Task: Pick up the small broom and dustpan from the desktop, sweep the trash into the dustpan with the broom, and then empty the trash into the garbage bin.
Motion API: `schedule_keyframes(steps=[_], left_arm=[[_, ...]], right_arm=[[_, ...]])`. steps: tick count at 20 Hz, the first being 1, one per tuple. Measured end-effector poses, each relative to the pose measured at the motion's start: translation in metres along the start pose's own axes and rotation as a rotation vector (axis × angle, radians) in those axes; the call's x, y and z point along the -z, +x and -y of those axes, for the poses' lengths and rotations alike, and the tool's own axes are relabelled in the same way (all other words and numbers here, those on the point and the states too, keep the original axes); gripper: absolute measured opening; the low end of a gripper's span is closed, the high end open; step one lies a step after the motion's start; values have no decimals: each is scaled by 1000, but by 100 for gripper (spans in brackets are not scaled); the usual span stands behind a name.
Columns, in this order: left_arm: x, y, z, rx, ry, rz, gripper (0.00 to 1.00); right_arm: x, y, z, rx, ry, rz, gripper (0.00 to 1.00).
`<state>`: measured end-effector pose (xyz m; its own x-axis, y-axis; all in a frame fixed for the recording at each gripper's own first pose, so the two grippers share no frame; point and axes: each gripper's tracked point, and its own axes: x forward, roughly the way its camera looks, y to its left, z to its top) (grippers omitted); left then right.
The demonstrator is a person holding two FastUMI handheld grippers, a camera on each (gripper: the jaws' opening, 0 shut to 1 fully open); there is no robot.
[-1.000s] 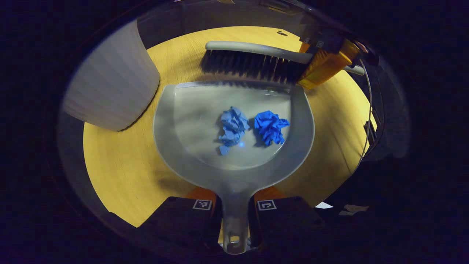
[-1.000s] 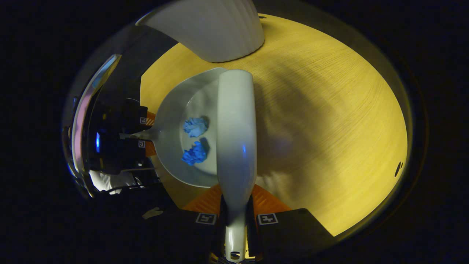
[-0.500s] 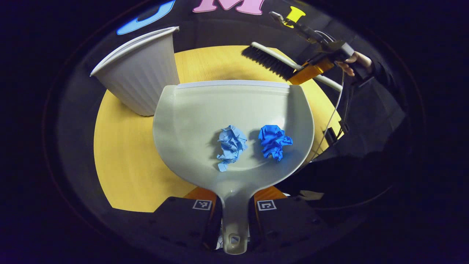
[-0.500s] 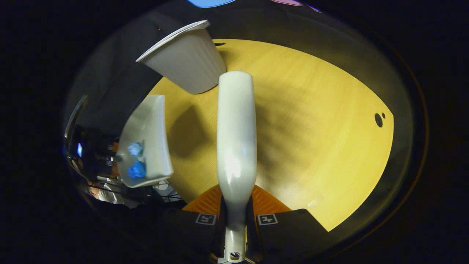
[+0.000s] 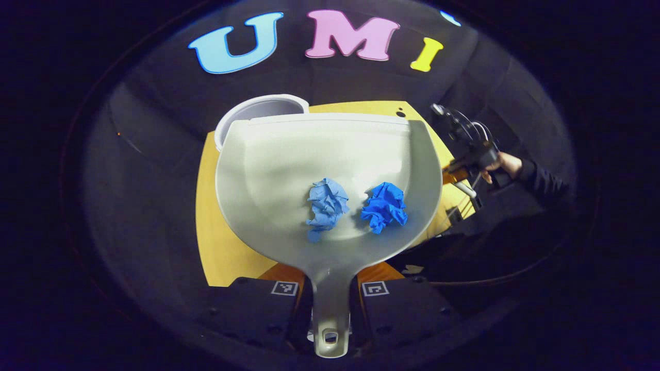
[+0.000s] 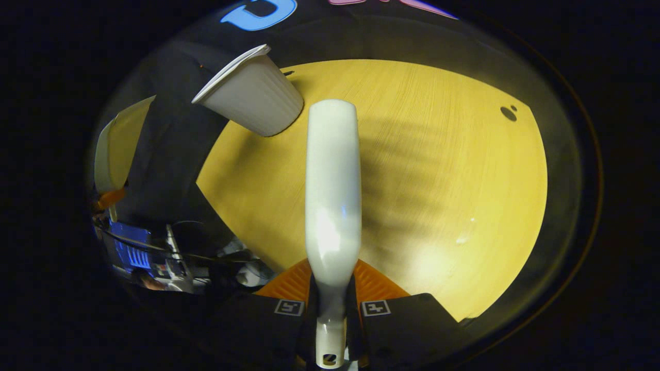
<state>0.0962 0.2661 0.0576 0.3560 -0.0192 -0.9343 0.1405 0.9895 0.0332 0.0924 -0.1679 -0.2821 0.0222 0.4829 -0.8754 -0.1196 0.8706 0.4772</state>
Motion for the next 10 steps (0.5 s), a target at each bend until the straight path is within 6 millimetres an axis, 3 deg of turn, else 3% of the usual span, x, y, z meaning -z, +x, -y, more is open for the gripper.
schedule_keyframes(steps=[3,7,8,10], left_arm=[[-40,5,-76,-190,25,-3,28],[-87,33,-133,-344,118,-82,29],[-94,42,-152,-407,143,-113,28],[-99,62,-169,-481,181,-182,29]], right_arm=[[13,-7,-13,-47,26,35,26],[20,-17,-10,-51,65,78,30],[23,-17,-9,-49,76,83,26],[32,-17,-11,-54,102,102,26]])
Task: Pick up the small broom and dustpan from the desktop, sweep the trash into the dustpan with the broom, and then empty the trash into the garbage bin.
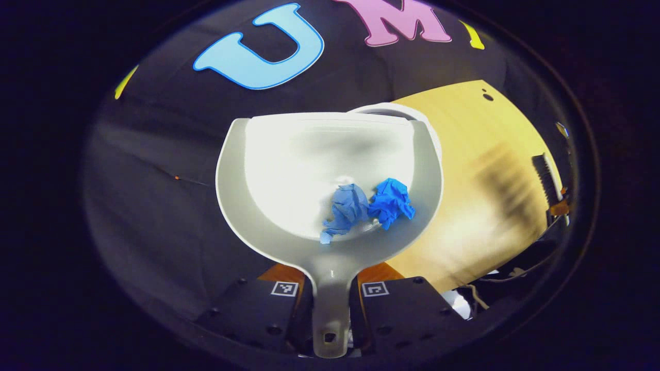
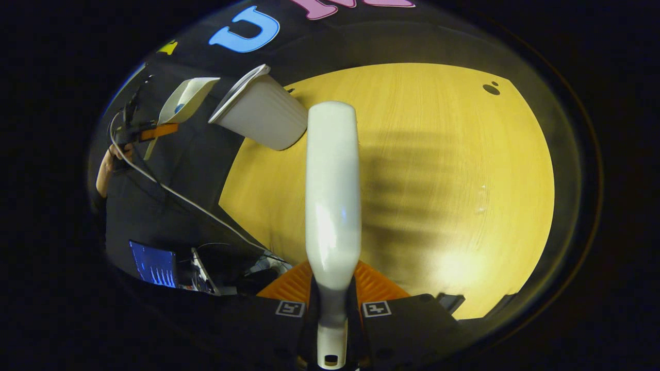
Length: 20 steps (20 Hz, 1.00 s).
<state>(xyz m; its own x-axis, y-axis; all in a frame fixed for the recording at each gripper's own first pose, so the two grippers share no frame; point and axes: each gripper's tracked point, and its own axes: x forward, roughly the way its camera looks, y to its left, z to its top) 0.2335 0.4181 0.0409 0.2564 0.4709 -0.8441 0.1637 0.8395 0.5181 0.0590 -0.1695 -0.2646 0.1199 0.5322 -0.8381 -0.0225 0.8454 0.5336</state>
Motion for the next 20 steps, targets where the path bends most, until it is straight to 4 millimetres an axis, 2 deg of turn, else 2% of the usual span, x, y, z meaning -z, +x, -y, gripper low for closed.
schedule_keyframes(steps=[1,2,4,7,9,14,16,18,20], left_arm=[[2,2,1,-7,36,-25,28],[5,-4,-1,-28,69,-54,28],[-8,-21,-11,-86,184,-88,29],[-20,-34,-19,-208,431,-110,28],[-21,-29,-13,-249,528,-113,28],[-12,-24,-28,-334,643,-117,28],[-14,-24,-30,-404,712,-103,28],[-16,-27,-31,-452,677,-45,28],[-16,-30,-25,-458,562,30,28]], right_arm=[[6,1,2,-14,17,4,26],[11,2,3,-27,36,5,26],[19,4,2,-47,70,4,26],[27,7,1,-53,81,10,26],[28,5,4,-48,84,23,26],[20,9,9,-47,125,60,26],[18,10,11,-49,144,75,26],[19,10,12,-48,150,75,26],[18,9,22,-23,160,79,26]])
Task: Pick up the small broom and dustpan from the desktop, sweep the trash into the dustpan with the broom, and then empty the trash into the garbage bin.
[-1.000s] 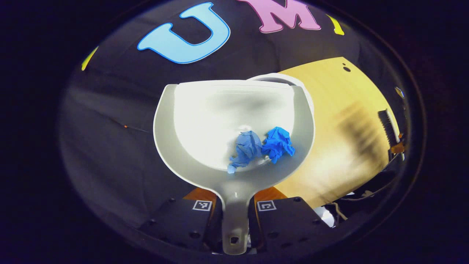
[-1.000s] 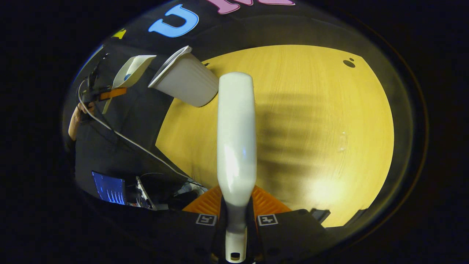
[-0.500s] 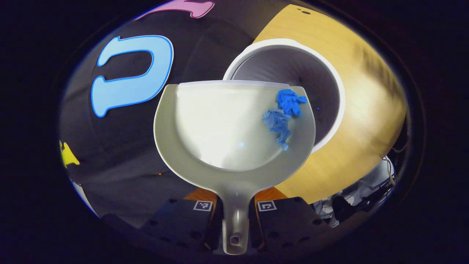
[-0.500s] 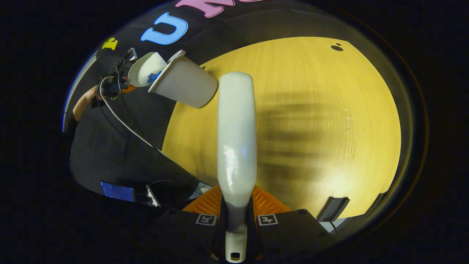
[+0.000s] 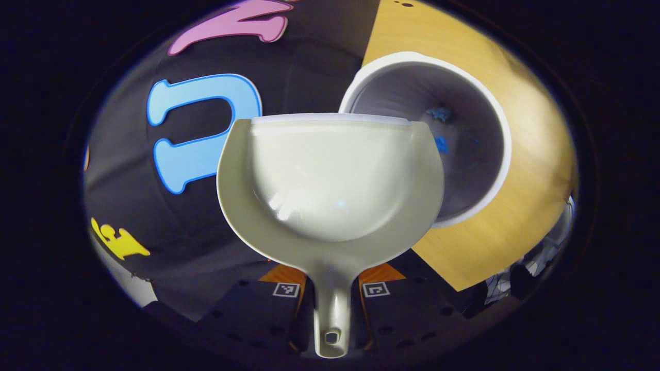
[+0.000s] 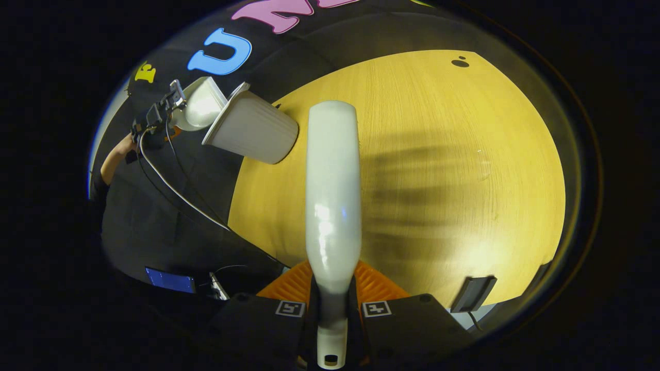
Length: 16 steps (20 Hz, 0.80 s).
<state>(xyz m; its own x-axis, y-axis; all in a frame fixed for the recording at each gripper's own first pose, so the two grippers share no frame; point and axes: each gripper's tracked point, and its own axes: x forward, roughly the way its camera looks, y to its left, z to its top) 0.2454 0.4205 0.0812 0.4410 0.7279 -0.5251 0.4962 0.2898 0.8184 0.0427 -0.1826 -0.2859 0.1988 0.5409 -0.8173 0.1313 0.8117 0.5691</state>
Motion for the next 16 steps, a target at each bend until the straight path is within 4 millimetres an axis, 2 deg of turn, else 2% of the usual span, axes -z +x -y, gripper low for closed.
schedule_keyframes(steps=[2,3,5,6,7,8,10,13,15,16], left_arm=[[-12,-4,9,17,-142,78,28],[-18,-5,9,15,-208,122,28],[-34,-2,8,-54,-341,234,28],[-42,3,9,-77,-412,292,28],[-55,1,19,-71,-483,334,28],[-70,-6,29,-39,-543,385,28],[-100,-17,59,72,-608,474,28],[-146,-35,115,257,-632,548,26],[-168,-47,157,355,-650,554,28],[-169,-54,181,398,-664,550,28]], right_arm=[[-12,-4,6,18,58,45,26],[-19,-6,7,18,89,69,31],[-34,-7,14,26,125,110,21],[-39,-8,20,48,138,121,25],[-45,-9,26,69,155,132,31],[-51,-10,30,86,172,144,26],[-60,-9,36,116,192,156,26],[-62,-5,42,177,177,153,26],[-61,-2,43,210,161,144,26],[-61,-1,44,221,150,140,23]])
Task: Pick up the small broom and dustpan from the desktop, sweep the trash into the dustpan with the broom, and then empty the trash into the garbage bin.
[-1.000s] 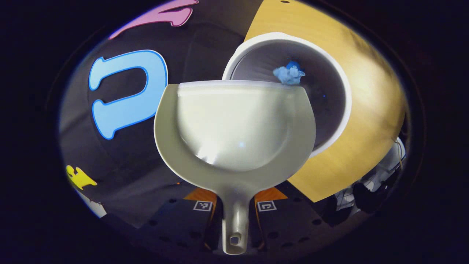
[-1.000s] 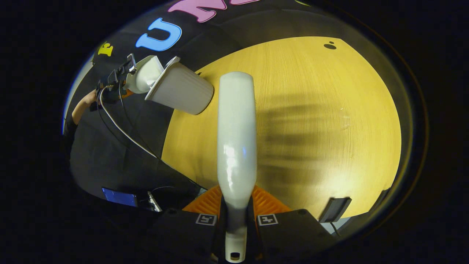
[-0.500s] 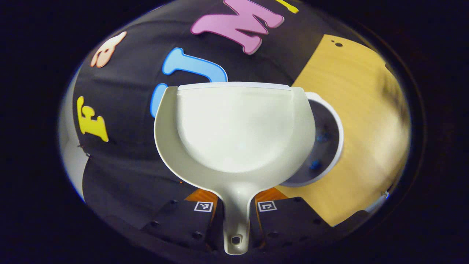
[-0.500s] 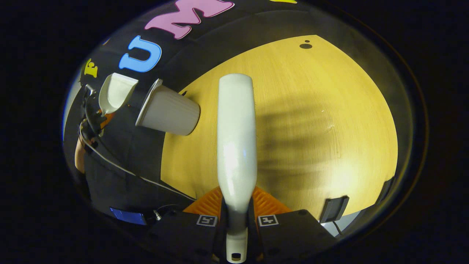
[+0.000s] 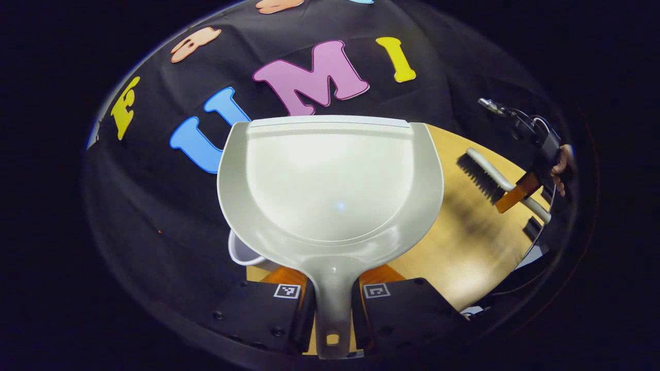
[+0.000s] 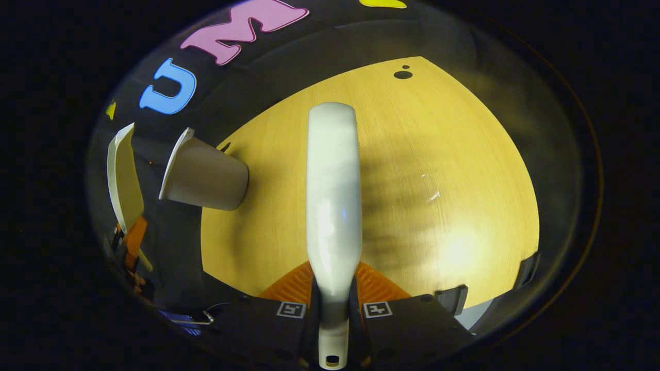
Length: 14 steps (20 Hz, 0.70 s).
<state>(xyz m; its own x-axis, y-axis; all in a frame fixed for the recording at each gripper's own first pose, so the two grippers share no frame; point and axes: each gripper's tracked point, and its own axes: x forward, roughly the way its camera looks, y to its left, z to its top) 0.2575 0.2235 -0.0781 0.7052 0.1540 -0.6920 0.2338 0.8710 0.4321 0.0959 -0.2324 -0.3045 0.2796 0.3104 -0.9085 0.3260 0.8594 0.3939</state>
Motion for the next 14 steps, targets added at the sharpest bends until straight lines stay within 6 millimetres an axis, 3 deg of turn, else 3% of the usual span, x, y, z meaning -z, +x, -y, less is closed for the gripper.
schedule_keyframes(steps=[3,6,7,8,11,13,14], left_arm=[[30,6,51,80,-98,-25,28],[66,30,105,212,-249,-113,28],[77,38,124,258,-310,-155,28],[90,47,137,291,-371,-207,28],[122,75,166,314,-440,-301,28],[145,87,173,312,-443,-371,29],[147,90,175,325,-457,-408,28]], right_arm=[[4,13,7,57,-47,-15,26],[10,21,13,102,-68,-33,27],[14,25,18,120,-87,-42,22],[19,29,22,140,-108,-54,26],[34,45,26,174,-159,-92,27],[45,61,26,179,-169,-126,26],[46,69,28,188,-174,-138,26]])
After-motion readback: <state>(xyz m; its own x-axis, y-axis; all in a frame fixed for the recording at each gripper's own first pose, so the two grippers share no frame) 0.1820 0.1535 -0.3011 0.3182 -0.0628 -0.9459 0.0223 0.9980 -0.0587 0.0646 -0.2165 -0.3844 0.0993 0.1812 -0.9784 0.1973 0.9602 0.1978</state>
